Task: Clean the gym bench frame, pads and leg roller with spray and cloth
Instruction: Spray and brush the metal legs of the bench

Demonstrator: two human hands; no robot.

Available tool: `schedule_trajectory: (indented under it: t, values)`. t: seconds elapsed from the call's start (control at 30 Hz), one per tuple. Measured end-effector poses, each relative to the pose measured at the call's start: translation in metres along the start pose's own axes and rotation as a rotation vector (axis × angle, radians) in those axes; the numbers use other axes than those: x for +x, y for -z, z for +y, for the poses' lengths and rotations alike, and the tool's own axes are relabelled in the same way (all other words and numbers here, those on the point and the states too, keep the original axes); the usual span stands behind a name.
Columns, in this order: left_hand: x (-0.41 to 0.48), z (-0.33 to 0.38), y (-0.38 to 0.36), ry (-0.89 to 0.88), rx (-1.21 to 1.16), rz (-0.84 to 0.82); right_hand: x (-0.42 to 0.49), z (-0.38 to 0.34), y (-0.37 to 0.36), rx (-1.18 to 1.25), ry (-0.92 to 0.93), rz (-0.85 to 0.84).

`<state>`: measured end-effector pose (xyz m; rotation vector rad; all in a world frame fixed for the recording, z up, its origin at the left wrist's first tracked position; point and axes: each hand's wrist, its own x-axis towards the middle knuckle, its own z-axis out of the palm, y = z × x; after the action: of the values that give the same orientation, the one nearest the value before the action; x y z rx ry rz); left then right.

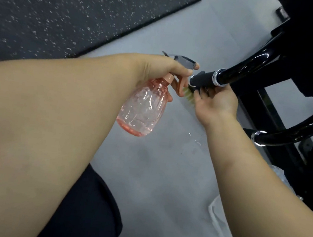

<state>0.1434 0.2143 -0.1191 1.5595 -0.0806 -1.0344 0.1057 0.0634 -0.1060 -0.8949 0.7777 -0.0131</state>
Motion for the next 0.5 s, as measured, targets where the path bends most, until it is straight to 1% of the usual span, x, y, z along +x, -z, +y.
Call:
schedule_trajectory:
  t: [0.13,0.27,0.4,0.5]
  values:
    - [0.003,-0.005,0.002,0.065,0.047,0.071,0.001,0.001,-0.001,0.028,-0.007,0.003]
    - [0.005,-0.006,0.000,0.078,0.074,0.079,0.003,0.004,0.001,0.034,-0.013,-0.001]
    - [0.008,-0.006,-0.003,0.099,0.054,0.142,0.004,0.003,0.003,0.003,-0.018,-0.016]
    - [0.007,-0.006,-0.010,0.076,0.190,0.102,0.004,0.001,0.009,-0.057,-0.027,-0.058]
